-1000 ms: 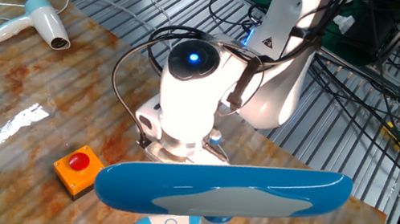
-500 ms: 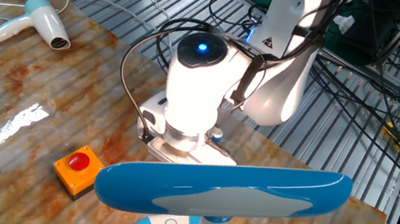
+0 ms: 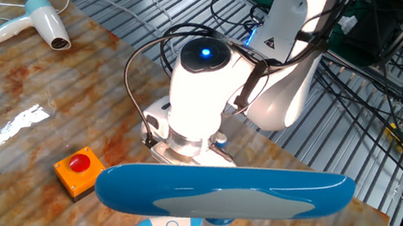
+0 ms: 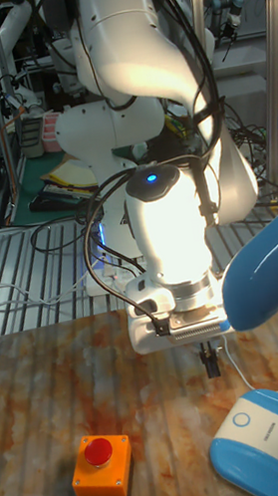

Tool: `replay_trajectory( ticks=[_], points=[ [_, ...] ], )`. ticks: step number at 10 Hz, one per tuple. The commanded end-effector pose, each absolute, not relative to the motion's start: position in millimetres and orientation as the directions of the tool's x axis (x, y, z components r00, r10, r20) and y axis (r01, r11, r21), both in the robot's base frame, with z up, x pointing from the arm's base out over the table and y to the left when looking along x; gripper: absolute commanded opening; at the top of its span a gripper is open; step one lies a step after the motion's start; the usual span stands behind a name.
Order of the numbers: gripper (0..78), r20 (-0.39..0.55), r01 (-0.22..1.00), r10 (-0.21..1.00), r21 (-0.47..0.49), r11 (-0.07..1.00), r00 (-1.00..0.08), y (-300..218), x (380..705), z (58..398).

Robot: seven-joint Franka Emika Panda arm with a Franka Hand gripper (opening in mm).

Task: Turn off the desk lamp by pressing the button

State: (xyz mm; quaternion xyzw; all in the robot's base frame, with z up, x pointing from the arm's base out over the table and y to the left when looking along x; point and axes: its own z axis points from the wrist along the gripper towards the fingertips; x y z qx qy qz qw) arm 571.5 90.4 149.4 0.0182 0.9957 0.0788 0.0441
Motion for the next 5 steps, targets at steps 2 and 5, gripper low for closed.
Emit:
replay_trajectory(
  ticks=[2, 5],
  points=[
    [0.0, -0.092, 0.029, 0.045, 0.166, 0.986, -0.995, 94.9, 582.7, 150.4],
    [0.0, -0.102, 0.032, 0.049, 0.169, 0.985, -0.994, 97.2, 585.4, 147.4]
  ],
)
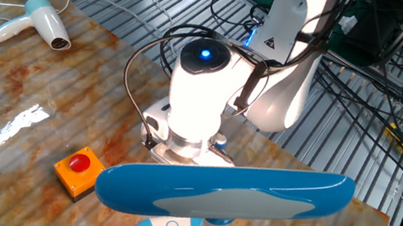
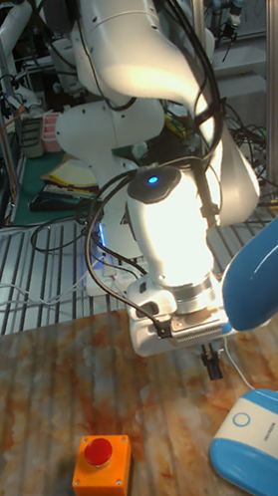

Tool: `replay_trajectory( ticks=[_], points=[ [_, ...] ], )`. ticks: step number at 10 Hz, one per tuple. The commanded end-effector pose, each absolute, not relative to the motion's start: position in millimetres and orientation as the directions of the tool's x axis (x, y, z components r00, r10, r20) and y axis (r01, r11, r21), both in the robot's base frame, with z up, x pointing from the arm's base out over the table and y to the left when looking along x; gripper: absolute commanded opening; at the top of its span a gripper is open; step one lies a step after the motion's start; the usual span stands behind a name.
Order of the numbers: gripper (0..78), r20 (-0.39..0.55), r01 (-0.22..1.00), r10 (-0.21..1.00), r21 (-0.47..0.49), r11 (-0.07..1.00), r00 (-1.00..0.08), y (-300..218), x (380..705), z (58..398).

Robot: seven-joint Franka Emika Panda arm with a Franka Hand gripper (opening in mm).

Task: Turn off the desk lamp by pressing the button

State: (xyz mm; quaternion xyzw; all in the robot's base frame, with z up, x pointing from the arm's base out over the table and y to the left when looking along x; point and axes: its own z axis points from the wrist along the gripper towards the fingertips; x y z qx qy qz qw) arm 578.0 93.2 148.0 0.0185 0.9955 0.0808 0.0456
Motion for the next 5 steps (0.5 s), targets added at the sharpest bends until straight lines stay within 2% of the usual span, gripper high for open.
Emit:
replay_trajectory(
  ticks=[1, 5],
  points=[
    [0.0, -0.102, 0.031, 0.049, 0.169, 0.985, -0.994, 97.1, 586.2, 147.8],
    [0.0, -0.1, 0.034, 0.052, 0.169, 0.985, -0.994, 99.0, 593.4, 149.5]
  ],
)
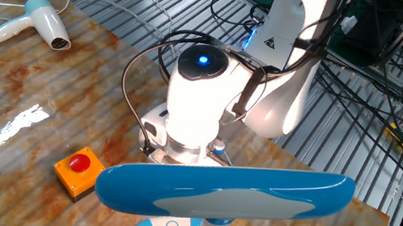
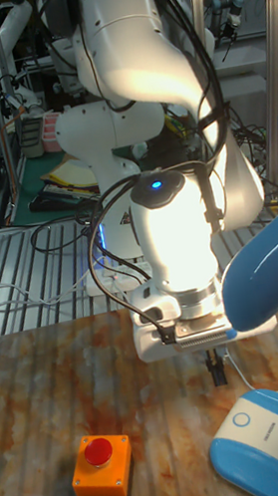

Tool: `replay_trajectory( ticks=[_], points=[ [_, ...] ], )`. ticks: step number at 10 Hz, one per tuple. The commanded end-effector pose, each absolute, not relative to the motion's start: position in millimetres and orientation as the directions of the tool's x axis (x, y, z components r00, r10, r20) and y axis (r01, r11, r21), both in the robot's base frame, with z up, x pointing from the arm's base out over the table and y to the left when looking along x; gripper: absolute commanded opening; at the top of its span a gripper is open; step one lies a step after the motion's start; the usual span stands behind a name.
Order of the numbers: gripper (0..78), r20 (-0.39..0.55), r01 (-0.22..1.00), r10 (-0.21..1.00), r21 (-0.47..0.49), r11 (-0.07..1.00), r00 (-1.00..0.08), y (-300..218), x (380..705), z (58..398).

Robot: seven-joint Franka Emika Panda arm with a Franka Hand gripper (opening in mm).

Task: Turn off the desk lamp by pressing the button

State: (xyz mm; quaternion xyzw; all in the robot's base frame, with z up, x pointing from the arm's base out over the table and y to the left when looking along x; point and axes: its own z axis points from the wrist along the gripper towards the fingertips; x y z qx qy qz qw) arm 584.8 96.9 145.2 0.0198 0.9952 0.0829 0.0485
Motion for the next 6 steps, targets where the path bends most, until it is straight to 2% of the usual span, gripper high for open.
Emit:
replay_trajectory(
  ticks=[1, 6],
  points=[
    [0.0, -0.1, 0.035, 0.052, 0.169, 0.985, -0.994, 99.3, 594.6, 149.6],
    [0.0, -0.1, 0.029, 0.047, 0.169, 0.985, -0.994, 97.8, 605.9, 144.1]
  ],
)
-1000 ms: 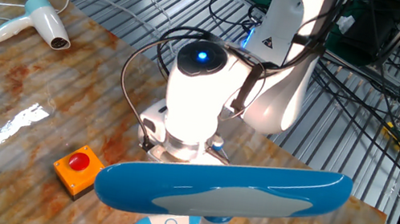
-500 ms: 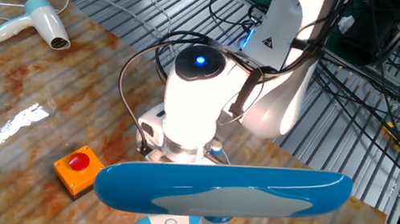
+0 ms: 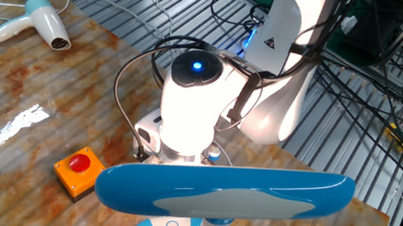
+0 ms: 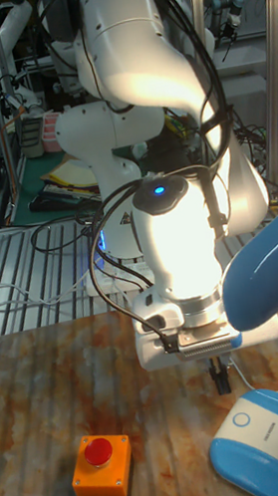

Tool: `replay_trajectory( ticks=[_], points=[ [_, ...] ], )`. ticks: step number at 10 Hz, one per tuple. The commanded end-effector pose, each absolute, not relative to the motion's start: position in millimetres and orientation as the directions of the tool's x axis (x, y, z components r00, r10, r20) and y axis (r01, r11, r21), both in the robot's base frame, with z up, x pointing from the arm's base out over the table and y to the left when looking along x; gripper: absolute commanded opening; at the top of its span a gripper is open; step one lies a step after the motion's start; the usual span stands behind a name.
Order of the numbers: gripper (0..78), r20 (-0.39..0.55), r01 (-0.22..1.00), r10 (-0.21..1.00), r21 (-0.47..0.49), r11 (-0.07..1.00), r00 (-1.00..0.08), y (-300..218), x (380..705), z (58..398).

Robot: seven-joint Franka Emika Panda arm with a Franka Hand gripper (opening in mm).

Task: Turn off the desk lamp by pressing the button

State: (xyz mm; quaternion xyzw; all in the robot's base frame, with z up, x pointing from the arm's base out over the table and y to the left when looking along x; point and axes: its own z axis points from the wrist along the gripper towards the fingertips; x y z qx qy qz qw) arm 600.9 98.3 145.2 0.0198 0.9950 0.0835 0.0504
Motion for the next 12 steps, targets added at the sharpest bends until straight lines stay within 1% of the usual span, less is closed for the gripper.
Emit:
replay_trajectory(
  ticks=[1, 6, 8, 9, 10, 12],
  points=[
    [0.0, -0.1, 0.028, 0.045, 0.169, 0.985, -0.994, 97.3, 607.6, 142.7],
    [0.0, -0.094, 0.028, 0.044, 0.167, 0.986, -0.995, 97.1, 608.7, 143.8],
    [0.0, -0.066, 0.046, 0.056, 0.145, 0.988, -0.996, 97.1, 608.7, 143.8],
    [0.0, -0.061, 0.066, 0.076, 0.148, 0.987, -0.995, 97.1, 608.7, 143.8],
    [0.0, -0.038, 0.061, 0.067, 0.146, 0.987, -0.997, 97.1, 608.7, 143.8],
    [0.0, -0.048, 0.053, 0.06, 0.148, 0.988, -0.997, 94.3, 605.7, 149.9]
  ],
)
